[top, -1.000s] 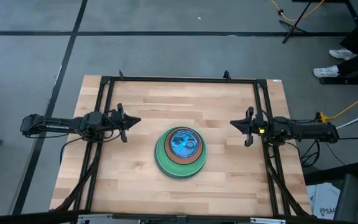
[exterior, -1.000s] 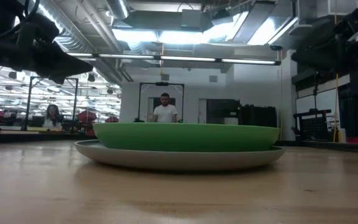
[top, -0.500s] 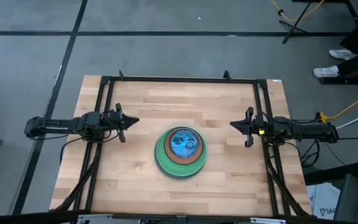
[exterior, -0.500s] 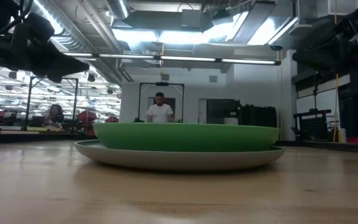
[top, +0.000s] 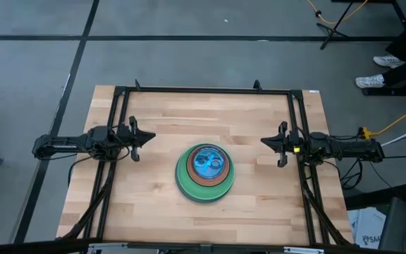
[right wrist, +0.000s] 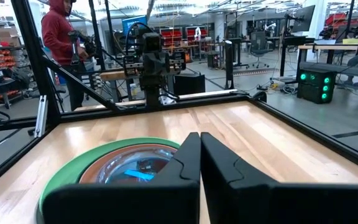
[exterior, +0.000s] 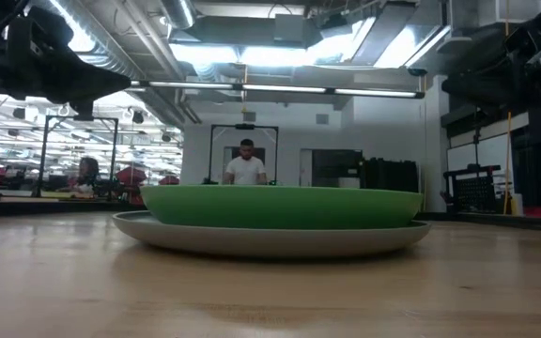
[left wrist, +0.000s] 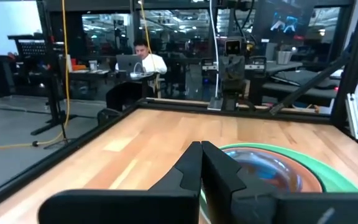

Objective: Stack plastic plates
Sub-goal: Return to Home Position

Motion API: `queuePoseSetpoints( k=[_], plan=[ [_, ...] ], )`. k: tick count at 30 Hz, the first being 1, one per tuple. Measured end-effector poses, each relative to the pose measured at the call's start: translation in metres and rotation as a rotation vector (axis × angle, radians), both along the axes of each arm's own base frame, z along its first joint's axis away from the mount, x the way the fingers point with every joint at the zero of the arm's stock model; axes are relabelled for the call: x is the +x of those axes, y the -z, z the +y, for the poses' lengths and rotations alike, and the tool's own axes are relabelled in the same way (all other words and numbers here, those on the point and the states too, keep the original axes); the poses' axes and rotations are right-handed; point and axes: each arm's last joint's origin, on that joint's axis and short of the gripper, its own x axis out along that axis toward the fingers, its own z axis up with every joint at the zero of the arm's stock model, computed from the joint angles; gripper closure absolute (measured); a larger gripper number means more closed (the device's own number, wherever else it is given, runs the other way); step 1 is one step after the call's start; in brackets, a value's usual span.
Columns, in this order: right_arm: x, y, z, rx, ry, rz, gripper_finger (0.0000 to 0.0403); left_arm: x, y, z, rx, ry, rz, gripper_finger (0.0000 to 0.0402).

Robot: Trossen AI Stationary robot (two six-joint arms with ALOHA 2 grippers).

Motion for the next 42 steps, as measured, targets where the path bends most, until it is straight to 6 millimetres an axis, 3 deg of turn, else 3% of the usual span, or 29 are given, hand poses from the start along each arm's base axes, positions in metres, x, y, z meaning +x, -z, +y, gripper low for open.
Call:
queuePoseSetpoints(
  k=[42],
  plan=[
    [0.0,-0.0004,0.0,0.003,0.0,-0.006,0.0402,0.0003,0.0003,0.0001,-0.042,0.0,-0.006,0.0398]
  ],
)
